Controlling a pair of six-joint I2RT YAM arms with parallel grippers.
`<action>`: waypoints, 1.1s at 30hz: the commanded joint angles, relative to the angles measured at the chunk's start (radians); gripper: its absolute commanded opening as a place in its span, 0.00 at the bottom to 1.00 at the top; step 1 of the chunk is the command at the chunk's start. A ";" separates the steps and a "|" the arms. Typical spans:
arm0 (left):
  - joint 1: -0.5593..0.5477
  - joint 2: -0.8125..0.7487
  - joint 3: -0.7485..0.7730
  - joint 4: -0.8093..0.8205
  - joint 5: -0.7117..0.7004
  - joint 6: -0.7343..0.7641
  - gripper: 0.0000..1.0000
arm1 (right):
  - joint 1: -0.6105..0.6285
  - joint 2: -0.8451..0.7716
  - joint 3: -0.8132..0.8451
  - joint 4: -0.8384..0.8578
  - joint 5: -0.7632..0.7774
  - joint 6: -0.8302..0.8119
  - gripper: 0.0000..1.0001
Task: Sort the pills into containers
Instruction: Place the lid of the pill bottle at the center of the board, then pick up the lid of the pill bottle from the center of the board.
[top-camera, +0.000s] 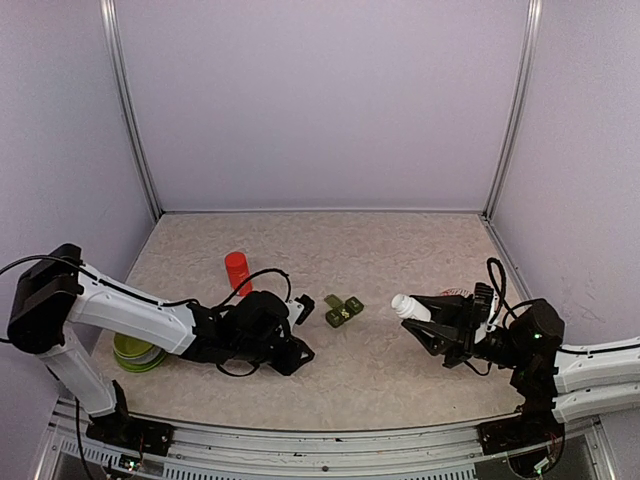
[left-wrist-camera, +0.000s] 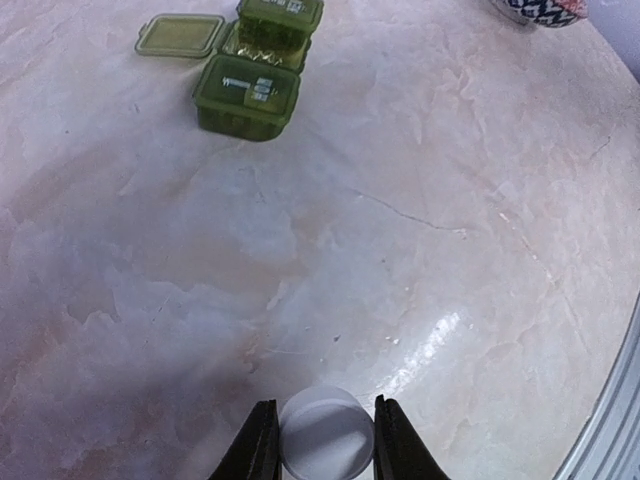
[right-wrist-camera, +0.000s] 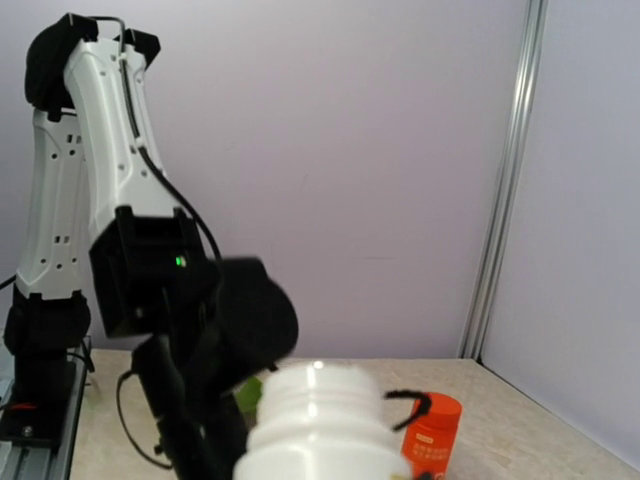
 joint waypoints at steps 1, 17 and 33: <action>0.006 0.062 0.002 0.011 -0.032 0.008 0.26 | 0.008 -0.019 -0.008 -0.009 0.009 0.003 0.00; -0.029 0.167 0.054 -0.068 -0.080 0.012 0.52 | 0.008 -0.036 -0.021 -0.007 0.021 0.002 0.00; -0.083 0.227 0.135 -0.212 -0.181 0.016 0.46 | 0.008 -0.057 -0.032 -0.007 0.025 0.005 0.00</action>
